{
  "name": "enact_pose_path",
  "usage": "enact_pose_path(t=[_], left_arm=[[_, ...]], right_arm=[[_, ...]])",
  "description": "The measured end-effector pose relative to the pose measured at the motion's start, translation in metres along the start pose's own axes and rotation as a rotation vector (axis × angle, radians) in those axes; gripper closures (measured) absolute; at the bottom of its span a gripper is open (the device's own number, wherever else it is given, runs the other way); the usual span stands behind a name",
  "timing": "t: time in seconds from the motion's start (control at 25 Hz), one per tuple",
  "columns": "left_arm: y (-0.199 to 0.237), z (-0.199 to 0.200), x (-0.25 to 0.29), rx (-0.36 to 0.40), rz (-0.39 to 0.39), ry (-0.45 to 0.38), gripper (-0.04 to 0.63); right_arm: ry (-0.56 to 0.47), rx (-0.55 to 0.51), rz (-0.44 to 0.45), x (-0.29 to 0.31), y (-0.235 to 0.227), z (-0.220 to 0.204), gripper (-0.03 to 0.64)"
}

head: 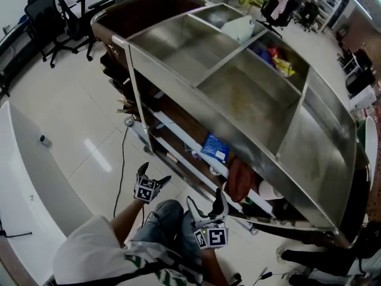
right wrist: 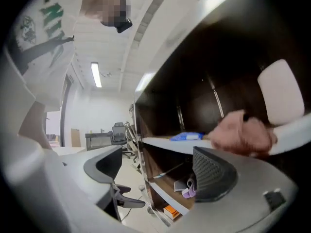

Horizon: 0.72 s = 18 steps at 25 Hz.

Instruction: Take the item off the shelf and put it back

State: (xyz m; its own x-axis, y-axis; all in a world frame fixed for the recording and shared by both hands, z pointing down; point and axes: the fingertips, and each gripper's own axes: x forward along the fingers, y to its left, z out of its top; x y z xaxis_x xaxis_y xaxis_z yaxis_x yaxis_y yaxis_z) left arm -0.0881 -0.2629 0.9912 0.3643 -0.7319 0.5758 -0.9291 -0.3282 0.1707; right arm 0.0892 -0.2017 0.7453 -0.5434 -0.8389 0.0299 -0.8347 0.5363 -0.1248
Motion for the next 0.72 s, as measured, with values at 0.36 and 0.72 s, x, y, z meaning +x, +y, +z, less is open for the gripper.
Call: enact_pose_path(t=[0.36,0.72], left_arm=[[-0.105,0.269,-0.256,0.162,-0.184,-0.318,0.069],[-0.145,0.409,-0.41,0.311,-0.279,-0.591,0.132]], right_arm=[[-0.078,-0.038,-0.075,-0.046,0.058,0.241,0.155],[-0.226,-0.119,-0.203,-0.101,0.108,0.372,0.156]])
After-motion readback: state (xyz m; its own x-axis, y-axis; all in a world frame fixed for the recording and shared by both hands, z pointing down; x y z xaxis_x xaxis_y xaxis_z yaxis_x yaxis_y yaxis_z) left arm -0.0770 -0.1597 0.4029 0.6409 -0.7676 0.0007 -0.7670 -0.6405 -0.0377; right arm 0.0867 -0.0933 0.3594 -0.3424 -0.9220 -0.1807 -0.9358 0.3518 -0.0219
